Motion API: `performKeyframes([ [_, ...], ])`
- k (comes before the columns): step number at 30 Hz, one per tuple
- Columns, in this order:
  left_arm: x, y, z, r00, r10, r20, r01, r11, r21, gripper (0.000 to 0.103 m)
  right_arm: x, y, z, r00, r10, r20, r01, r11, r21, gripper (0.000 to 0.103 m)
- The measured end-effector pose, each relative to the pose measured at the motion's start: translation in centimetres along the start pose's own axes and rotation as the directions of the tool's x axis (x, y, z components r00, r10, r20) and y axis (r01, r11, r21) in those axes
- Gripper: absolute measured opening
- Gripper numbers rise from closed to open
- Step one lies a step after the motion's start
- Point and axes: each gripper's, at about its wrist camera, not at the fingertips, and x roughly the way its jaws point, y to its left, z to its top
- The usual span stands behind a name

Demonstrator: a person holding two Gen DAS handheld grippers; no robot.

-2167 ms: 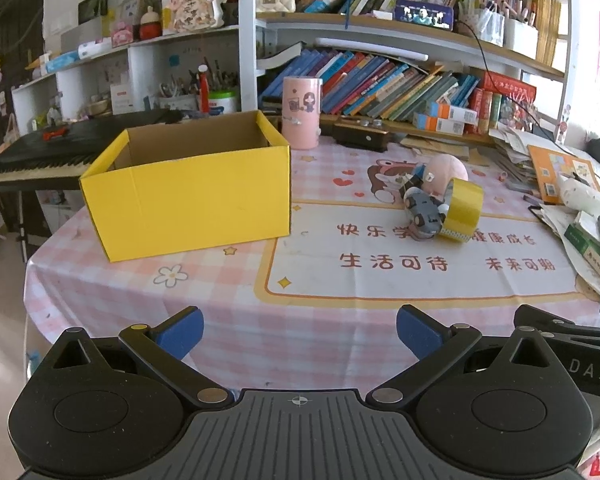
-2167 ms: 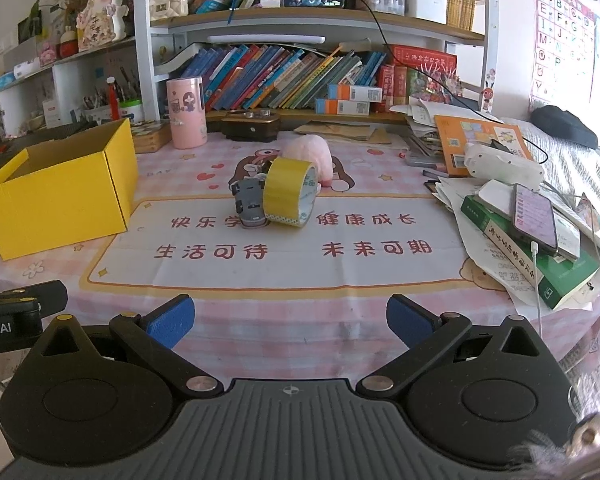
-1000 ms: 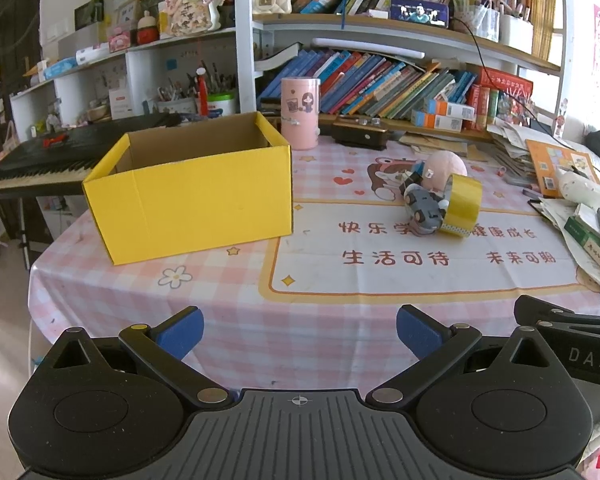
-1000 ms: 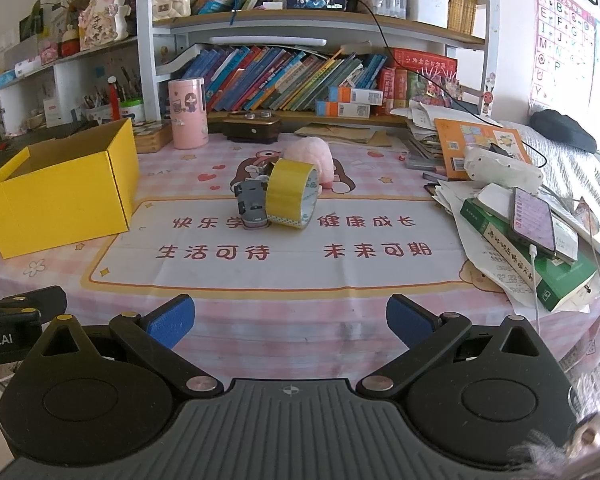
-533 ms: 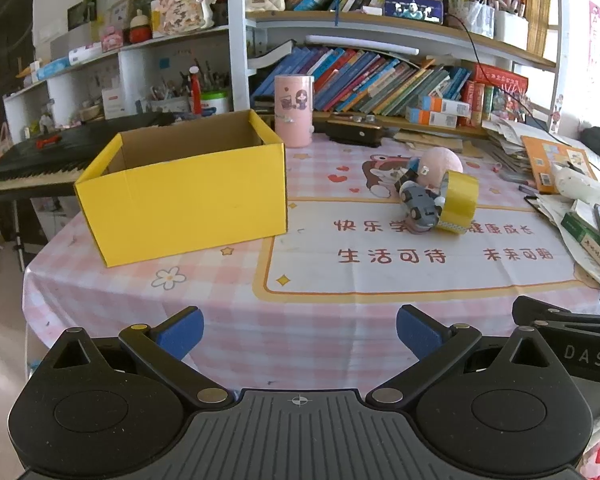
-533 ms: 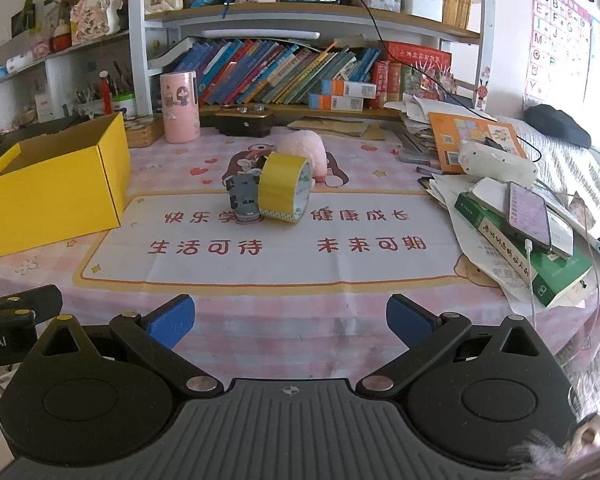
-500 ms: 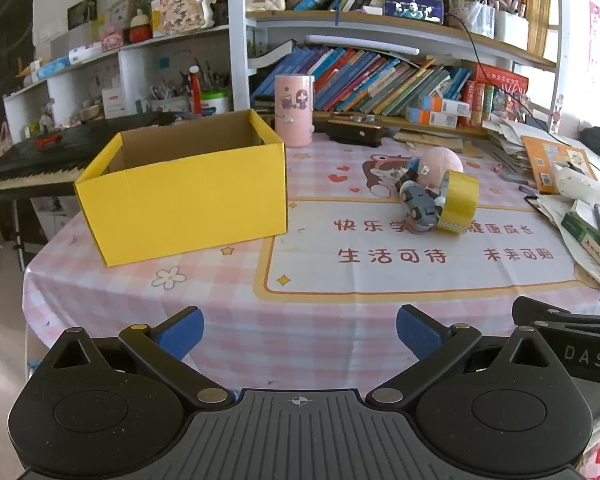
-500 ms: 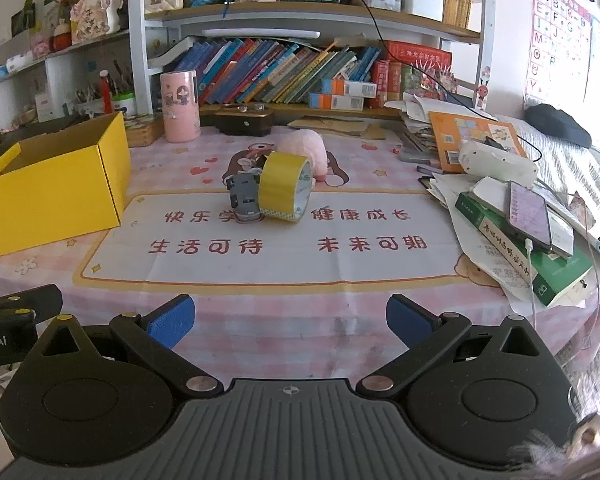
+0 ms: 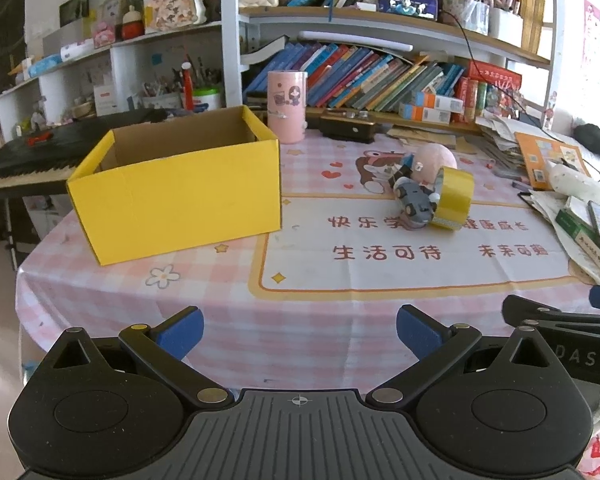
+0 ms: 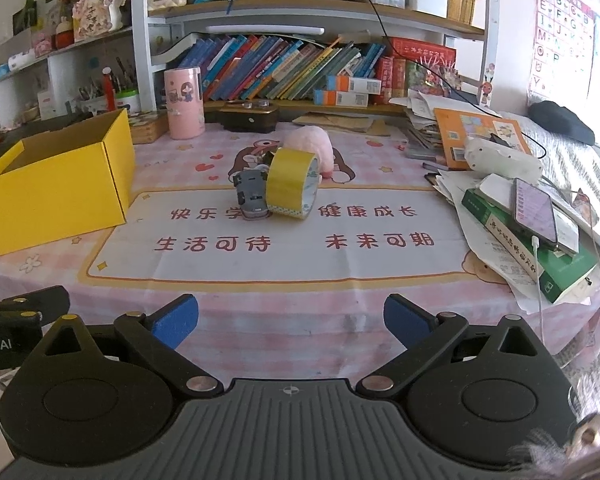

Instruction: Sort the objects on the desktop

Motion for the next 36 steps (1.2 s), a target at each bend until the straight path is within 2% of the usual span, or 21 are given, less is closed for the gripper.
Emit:
performKeyframes([
  [17,1.3,-0.3,0.6,1.000,0.012,-0.020,-0.013,1.000,-0.025,0.103,1.1,-0.4,0.7,1.000,0.018,-0.015,-0.018,1.000,-0.015,0.100],
  [36,4.8,-2.0,3.7,0.998,0.054,-0.024,-0.055,0.995,-0.079,0.103,6.6,-1.7,5.3,0.997,0.076,-0.021,-0.077,0.994,-0.071,0.100],
])
